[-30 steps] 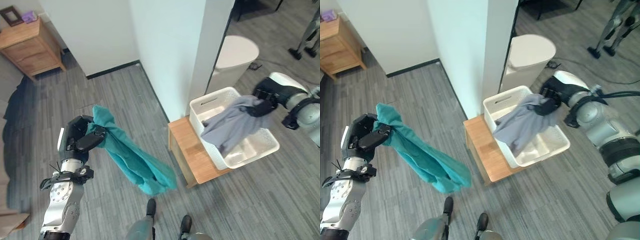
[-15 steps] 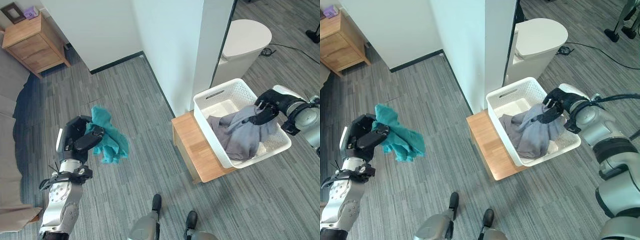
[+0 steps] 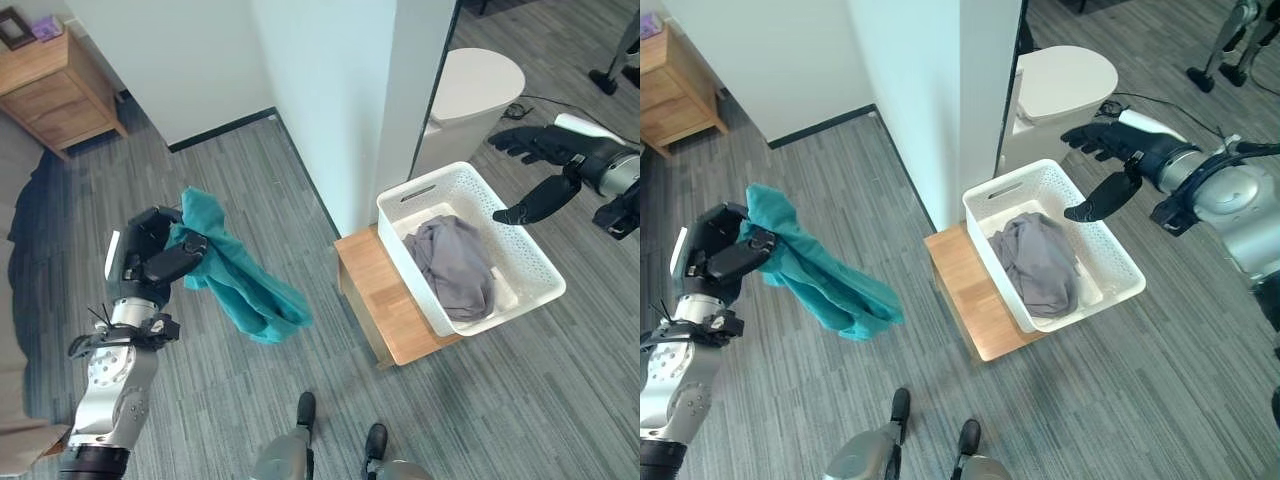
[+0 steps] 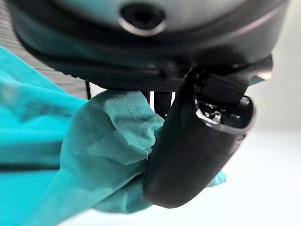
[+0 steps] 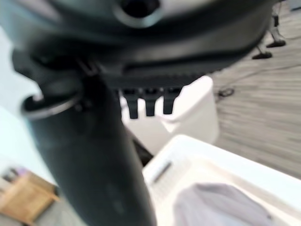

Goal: Pick up bed clothes into laundry basket.

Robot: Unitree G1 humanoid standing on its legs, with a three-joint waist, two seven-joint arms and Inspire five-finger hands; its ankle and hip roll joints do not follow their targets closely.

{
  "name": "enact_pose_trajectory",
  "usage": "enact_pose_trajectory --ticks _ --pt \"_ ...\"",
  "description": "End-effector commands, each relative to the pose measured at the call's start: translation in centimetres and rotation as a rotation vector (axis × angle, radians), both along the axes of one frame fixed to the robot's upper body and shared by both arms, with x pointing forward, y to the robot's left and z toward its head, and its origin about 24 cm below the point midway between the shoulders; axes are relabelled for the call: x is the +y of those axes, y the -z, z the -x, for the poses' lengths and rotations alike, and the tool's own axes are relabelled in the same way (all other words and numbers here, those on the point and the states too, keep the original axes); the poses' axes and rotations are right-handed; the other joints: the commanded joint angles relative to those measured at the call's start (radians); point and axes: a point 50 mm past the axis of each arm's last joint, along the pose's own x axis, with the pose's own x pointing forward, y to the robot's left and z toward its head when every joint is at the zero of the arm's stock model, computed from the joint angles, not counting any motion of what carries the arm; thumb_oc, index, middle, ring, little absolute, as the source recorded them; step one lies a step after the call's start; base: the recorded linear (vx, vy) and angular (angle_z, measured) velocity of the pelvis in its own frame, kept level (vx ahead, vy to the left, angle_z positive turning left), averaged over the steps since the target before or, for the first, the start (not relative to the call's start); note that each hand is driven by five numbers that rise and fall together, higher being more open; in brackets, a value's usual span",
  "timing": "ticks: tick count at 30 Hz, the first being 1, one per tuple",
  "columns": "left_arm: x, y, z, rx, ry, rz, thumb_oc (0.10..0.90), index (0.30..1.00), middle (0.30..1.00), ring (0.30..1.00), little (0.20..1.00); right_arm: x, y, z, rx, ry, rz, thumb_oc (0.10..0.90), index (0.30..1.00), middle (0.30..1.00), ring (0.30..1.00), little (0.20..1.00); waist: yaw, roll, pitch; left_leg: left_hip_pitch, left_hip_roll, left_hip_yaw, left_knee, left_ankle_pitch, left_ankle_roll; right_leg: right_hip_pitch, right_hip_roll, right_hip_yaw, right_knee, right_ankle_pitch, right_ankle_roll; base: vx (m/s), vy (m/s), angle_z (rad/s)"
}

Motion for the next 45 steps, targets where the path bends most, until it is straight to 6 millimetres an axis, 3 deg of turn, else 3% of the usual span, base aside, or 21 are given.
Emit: enact_pose_trajectory --ticks 1,3,4,6,8,9,14,17,25,28,31,36,38,39,45 --pt "-0.4 -10.4 0.2 -0.442 0.051 -0.181 0.400 0.300 0.300 0.300 0.300 1.2 -2.6 1.2 -0.134 -0.086 0.009 0.800 0.900 0.900 0.900 0.900 -0.019 -0.070 -0.145 0.047 -0.013 0.023 0.000 -0.144 -0.010 -0.013 -0.088 0.066 -0.024 -0.004 0.132 0.04 -0.009 -0.06" --pt "-0.3 -14.5 0.3 -0.551 0.045 -0.265 0.400 0.300 0.300 0.300 0.300 1.8 -2.9 1.7 -0.224 -0.125 -0.071 0.800 0.900 0.900 0.900 0.900 -0.050 -0.051 -0.168 0.064 -0.011 0.032 -0.001 -0.151 -0.012 0.000 -0.087 0.074 -0.024 -0.008 0.133 0.05 -0.004 -0.02" --pt "-0.3 -14.6 0.2 -0.551 0.048 -0.269 0.400 0.300 0.300 0.300 0.300 1.7 -2.8 1.8 -0.226 -0.122 -0.076 0.800 0.900 0.900 0.900 0.900 -0.048 -0.056 -0.167 0.065 -0.011 0.032 -0.001 -0.151 -0.012 0.001 -0.087 0.073 -0.024 -0.008 0.133 0.04 0.007 0.00" --pt "-0.3 -17.3 0.6 -0.623 0.043 -0.309 0.400 0.300 0.300 0.300 0.300 1.7 -2.3 2.2 -0.319 -0.131 -0.176 0.800 0.900 0.900 0.900 0.900 -0.079 -0.029 -0.185 0.077 -0.010 0.041 -0.001 -0.158 -0.009 0.010 -0.089 0.081 -0.024 -0.010 0.134 0.05 0.013 -0.09" --pt "-0.7 -19.8 0.6 -0.672 0.066 -0.352 0.400 0.300 0.300 0.300 0.300 1.8 -1.3 3.3 -0.365 -0.130 -0.183 0.800 0.900 0.900 0.900 0.900 -0.090 -0.029 -0.197 0.082 -0.010 0.043 -0.001 -0.152 -0.004 0.013 -0.089 0.084 -0.024 -0.001 0.133 0.00 0.014 -0.12" --pt "-1.1 -21.0 0.7 -0.683 0.086 -0.384 0.400 0.300 0.300 0.300 0.300 1.7 -1.2 3.8 -0.397 -0.118 -0.169 0.800 0.900 0.900 0.900 0.900 -0.110 -0.014 -0.204 0.088 -0.011 0.047 0.001 -0.156 -0.002 0.017 -0.089 0.092 -0.024 -0.003 0.133 -0.01 0.023 -0.06" --pt "-1.2 -24.5 0.1 -0.690 0.077 -0.469 0.400 0.300 0.300 0.300 0.300 2.2 0.5 5.1 -0.456 -0.147 -0.281 0.800 0.900 0.900 0.900 0.900 -0.143 0.007 -0.218 0.108 -0.009 0.088 0.007 -0.167 0.006 0.005 -0.083 0.130 -0.024 0.005 0.137 -0.01 0.014 -0.15" --pt "-1.2 -25.6 -0.7 -0.669 0.097 -0.457 0.400 0.300 0.300 0.300 0.300 1.6 2.8 5.7 -0.413 -0.144 -0.390 0.800 0.900 0.900 0.900 0.900 -0.167 0.018 -0.224 0.118 -0.008 0.118 0.006 -0.174 0.010 -0.001 -0.081 0.157 -0.022 0.008 0.142 0.02 0.022 -0.40" --pt "-1.9 -29.3 -1.9 -0.678 0.062 -0.482 0.400 0.300 0.300 0.300 0.300 -0.9 6.9 8.6 -0.368 -0.015 -0.482 0.800 0.900 0.900 0.900 0.900 -0.259 0.044 -0.227 0.143 -0.011 0.163 -0.001 -0.199 0.013 -0.007 -0.089 0.202 -0.018 0.005 0.157 0.04 0.025 -0.29" --pt "-0.3 -30.8 -2.3 -0.648 -0.055 -0.488 0.400 0.300 0.300 0.300 0.300 -1.4 8.9 9.5 -0.348 0.022 -0.577 0.800 0.900 0.900 0.900 0.900 -0.291 0.061 -0.222 0.146 -0.012 0.184 -0.001 -0.205 0.016 -0.016 -0.091 0.220 -0.017 0.010 0.164 0.03 0.024 -0.22" --pt "1.2 -32.3 -2.5 -0.617 -0.155 -0.464 0.400 0.300 0.300 0.300 0.300 -1.2 11.8 10.3 -0.287 0.044 -0.697 0.800 0.900 0.900 0.900 0.900 -0.313 0.070 -0.214 0.142 -0.010 0.203 -0.001 -0.206 0.016 -0.032 -0.090 0.235 -0.017 0.016 0.169 0.02 0.018 -0.29" --pt "1.2 -35.2 -1.6 -0.649 -0.227 -0.475 0.400 0.300 0.300 0.300 0.300 0.2 16.3 12.0 -0.186 0.040 -0.970 0.800 0.900 0.900 0.900 0.900 -0.331 0.071 -0.206 0.130 -0.011 0.217 -0.001 -0.206 0.015 -0.057 -0.091 0.245 -0.017 0.024 0.176 0.02 0.011 -0.12" --pt "1.1 -35.8 -1.4 -0.653 -0.238 -0.485 0.400 0.300 0.300 0.300 0.300 0.3 17.0 12.3 -0.174 0.048 -1.002 0.800 0.900 0.900 0.900 0.900 -0.332 0.068 -0.206 0.128 -0.011 0.217 -0.001 -0.206 0.015 -0.059 -0.091 0.244 -0.017 0.025 0.176 0.03 0.008 -0.09" --pt "1.3 -36.5 -0.7 -0.671 -0.267 -0.487 0.400 0.300 0.300 0.300 0.300 0.6 18.1 12.8 -0.147 0.063 -1.045 0.800 0.900 0.900 0.900 0.900 -0.338 0.079 -0.206 0.129 -0.012 0.221 -0.001 -0.207 0.017 -0.062 -0.092 0.248 -0.016 0.027 0.179 0.03 0.003 -0.02" --pt "-1.1 -38.1 -0.3 -0.721 -0.231 -0.541 0.400 0.300 0.300 0.300 0.300 1.7 20.2 13.5 -0.080 0.084 -1.108 0.800 0.900 0.900 0.900 0.900 -0.330 0.068 -0.205 0.130 -0.014 0.234 -0.001 -0.212 0.018 -0.065 -0.093 0.256 -0.017 0.029 0.186 0.04 0.007 -0.03"
